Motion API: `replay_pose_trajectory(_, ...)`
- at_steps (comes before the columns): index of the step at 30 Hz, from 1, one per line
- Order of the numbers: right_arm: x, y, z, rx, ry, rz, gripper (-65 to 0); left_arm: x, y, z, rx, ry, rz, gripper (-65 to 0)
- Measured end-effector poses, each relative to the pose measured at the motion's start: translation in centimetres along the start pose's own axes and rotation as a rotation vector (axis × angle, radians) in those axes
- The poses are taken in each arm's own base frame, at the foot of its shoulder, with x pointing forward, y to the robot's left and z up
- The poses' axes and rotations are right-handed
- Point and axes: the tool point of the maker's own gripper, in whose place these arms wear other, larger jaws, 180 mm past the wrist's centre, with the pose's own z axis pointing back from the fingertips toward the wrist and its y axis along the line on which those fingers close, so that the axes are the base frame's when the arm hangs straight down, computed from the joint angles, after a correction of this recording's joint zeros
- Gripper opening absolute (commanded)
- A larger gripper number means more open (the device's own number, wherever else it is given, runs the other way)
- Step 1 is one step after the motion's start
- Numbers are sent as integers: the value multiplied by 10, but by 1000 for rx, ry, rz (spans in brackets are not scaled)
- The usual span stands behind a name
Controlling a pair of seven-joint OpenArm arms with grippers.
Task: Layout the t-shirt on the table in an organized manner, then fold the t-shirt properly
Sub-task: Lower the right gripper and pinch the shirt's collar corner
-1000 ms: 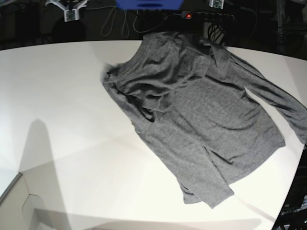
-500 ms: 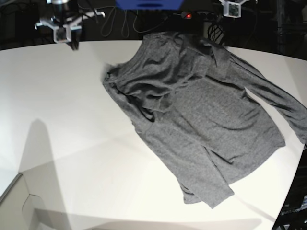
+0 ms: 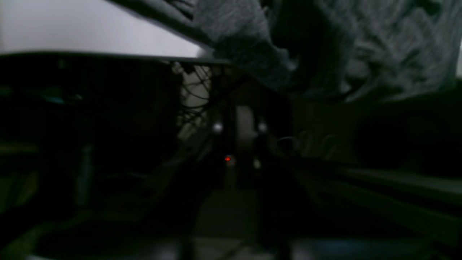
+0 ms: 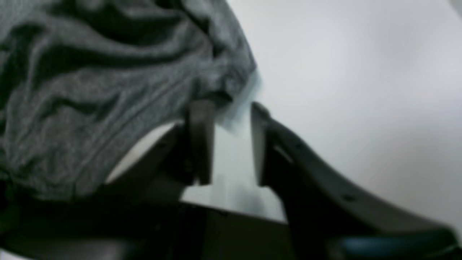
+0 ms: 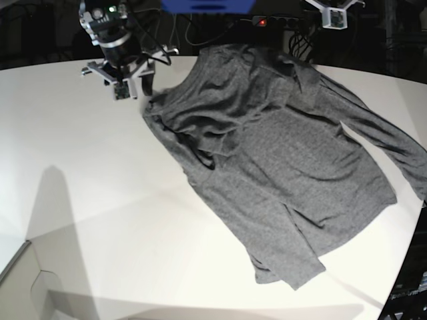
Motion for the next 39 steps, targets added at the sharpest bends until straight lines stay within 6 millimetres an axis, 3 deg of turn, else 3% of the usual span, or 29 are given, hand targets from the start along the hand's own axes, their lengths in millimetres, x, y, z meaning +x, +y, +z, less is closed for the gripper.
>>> replay_pose_trajectory(2,6,9,-3,24,-11,3,-370,2,9,0,20,-6,46,-411)
replay_pose_trajectory(5,12,14,-6,41,-19,7,-348,7,22,0,50,-18,70,-349)
replay_pose_trajectory(10,26,10,-16,32,-57,16,-348,19,45,1,107,-53,47,-347)
replay_pose_trajectory(19,10,6,-38,24,-5,26,-348,25,48,2,118,-71,49,-347)
replay_pose_trajectory(23,-10,4,-44,19,54,26,-348,27,48,1,118,-76,49,-347)
replay_pose_trajectory(28,-13,2,-53,14,60,28,-351,27,48,1,117,-76,48,-347)
replay_pose_trajectory(32,-19,1,-55,13,82,28,-426,27,48,1,117,-76,48,-347)
replay_pose_trajectory(36,-17,1,-55,13,74,28,-632,28,48,0,117,-78,47,-347)
replay_pose_trajectory(39,-13,0,-57,11,71,30,-650,28,48,0,117,-78,47,-347)
